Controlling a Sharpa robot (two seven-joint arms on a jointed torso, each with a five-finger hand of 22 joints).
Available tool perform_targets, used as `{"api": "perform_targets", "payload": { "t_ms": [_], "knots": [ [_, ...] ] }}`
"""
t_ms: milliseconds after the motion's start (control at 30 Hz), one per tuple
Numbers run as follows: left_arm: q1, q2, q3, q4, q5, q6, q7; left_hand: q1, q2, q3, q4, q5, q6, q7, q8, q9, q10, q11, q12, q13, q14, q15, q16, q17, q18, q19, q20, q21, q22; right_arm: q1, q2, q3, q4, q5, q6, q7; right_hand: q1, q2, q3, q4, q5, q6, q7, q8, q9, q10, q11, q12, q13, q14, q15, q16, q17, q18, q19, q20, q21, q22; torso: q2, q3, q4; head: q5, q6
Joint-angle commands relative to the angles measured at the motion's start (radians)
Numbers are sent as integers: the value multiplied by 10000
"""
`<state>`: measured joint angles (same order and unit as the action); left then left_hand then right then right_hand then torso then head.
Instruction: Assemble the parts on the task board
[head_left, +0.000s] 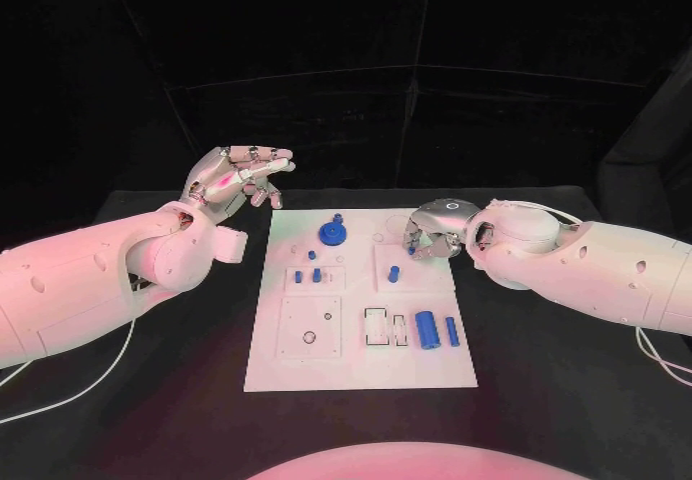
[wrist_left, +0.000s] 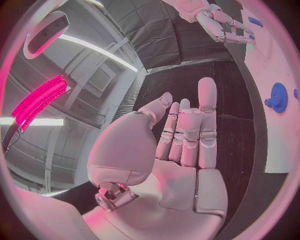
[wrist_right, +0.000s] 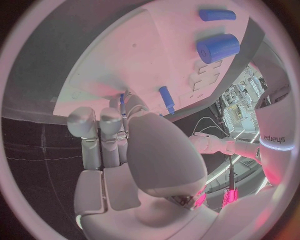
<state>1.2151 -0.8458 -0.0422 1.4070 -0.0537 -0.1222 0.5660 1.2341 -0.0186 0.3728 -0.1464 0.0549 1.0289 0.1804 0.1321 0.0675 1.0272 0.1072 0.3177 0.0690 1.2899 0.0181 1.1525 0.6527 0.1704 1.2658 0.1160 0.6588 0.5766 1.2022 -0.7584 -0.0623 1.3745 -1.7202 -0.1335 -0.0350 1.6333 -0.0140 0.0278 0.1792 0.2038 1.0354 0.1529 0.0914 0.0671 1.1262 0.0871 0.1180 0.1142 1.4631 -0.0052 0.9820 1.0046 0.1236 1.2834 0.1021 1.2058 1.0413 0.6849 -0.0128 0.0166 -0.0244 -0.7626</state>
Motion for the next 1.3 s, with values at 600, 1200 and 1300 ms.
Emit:
{"api": "perform_targets", "payload": {
  "t_ms": [600, 1200, 1300],
  "knots": [
    [15, -12, 5, -5, 126, 70, -71, 114, 58, -36, -115, 15, -253, 59, 26, -15, -231, 57, 76, -27, -143, 26, -122, -165, 119, -54, 0, -162, -104, -65, 188, 5, -92, -463, 661, -289, -75, -378, 1993, -374, -248, 767, -74, -144, 31, 838, -110, -254, -443, 416, -47, 1317, 850, -343, 402, -48, 1057, 1318, -14, -1, -8, -1, -114],
    [15, -33, 5, -116, 126, 60, -153, 146, 74, -31, -139, 16, -281, 69, 30, -12, -265, 66, 90, -25, -156, 33, -134, -200, 119, -50, 5, -181, -120, -84, -259, 14, 674, -376, -1056, -497, -873, -787, 3722, -1121, -568, 1063, -94, -220, 47, 1158, -154, -360, -429, 380, -68, 1698, 866, -473, 693, -68, 1633, 2073, -28, 4, -21, -52, -83],
    [15, -32, 5, -148, 126, 57, -159, 146, 74, -31, -139, 16, -281, 69, 30, -12, -265, 66, 90, -25, -156, 33, -134, -200, 119, -50, 5, -181, -120, -83, -338, 17, 788, -302, -1293, -528, -930, -808, 3772, -1147, -585, 1058, -92, -226, 45, 1151, -150, -373, -430, 382, -65, 1722, 874, -478, 707, -64, 1653, 2101, -24, 4, -12, -76, -65]
  ]
}}
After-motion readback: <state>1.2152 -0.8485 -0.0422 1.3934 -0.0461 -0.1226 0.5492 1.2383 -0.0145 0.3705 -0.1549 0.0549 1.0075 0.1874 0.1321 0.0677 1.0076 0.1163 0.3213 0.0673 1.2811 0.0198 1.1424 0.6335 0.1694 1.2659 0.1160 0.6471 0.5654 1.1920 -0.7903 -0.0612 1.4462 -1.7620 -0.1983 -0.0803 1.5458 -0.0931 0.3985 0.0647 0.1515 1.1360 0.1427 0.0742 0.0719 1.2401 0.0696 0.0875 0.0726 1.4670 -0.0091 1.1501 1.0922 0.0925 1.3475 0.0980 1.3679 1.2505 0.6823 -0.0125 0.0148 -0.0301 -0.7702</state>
